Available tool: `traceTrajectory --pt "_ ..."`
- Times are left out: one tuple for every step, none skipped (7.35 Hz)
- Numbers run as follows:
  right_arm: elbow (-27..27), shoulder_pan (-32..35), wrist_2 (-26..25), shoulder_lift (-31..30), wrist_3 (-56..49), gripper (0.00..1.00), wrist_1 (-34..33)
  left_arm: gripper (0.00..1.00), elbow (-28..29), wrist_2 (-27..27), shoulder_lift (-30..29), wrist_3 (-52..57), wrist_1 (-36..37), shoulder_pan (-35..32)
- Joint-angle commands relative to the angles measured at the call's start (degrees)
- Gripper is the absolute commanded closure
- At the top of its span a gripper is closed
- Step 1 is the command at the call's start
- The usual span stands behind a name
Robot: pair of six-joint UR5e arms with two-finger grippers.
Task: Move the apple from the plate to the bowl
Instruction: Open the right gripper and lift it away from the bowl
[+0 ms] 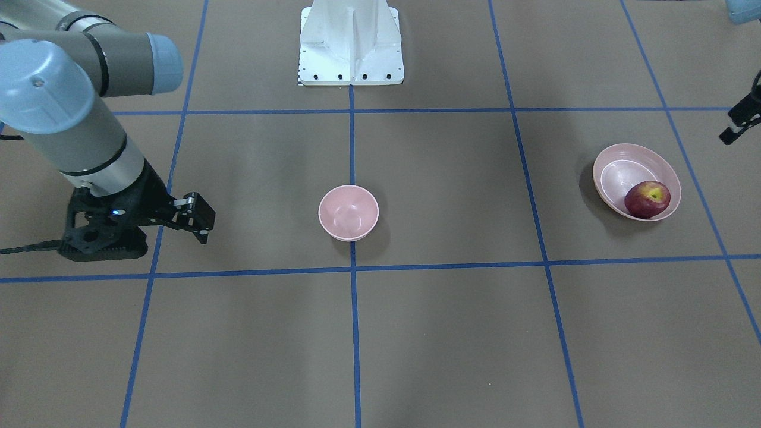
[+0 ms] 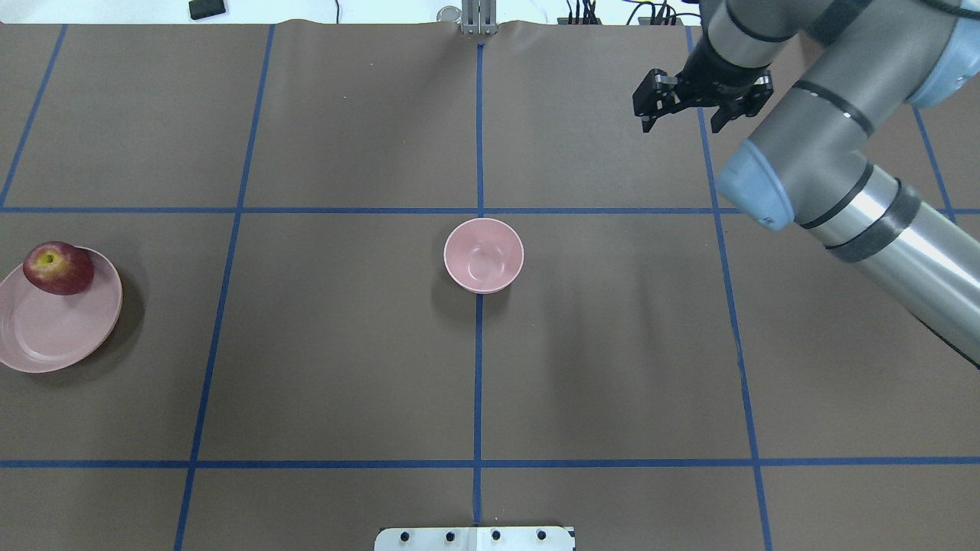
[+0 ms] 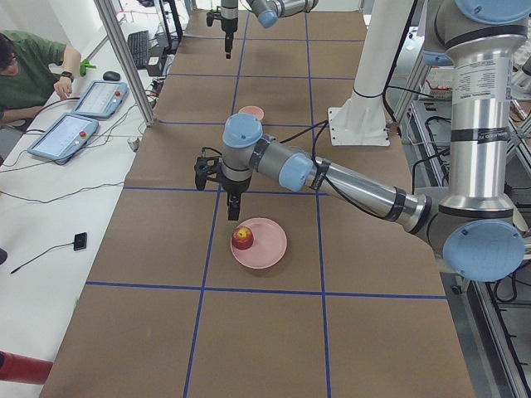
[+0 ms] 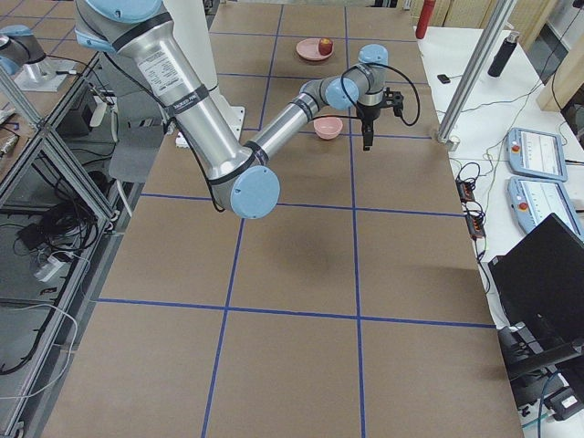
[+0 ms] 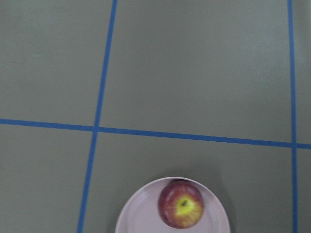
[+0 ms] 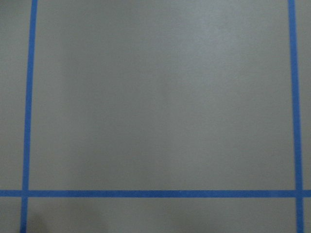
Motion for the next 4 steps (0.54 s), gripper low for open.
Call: traceTrajectory --pt "3.0 3.76 3.74 -2.49 -4.86 0.0 -3.3 0.02 0.77 6.22 -0.38 -5.25 -2.82 9.13" --pt "3.35 3.77 3.84 -2.59 -4.86 0.0 -3.3 0.02 3.4 7.99 -0.47 -4.91 -4.57 9.68" --pt "3.27 3.85 4.54 -2.59 -4.86 0.0 -3.21 0.02 9.34 8.01 -0.65 -5.0 -11.72 9.77" --pt "3.36 3.86 4.72 -2.68 -4.86 0.0 -3.13 0.02 15.92 7.92 -2.04 -5.52 -18.84 9.77"
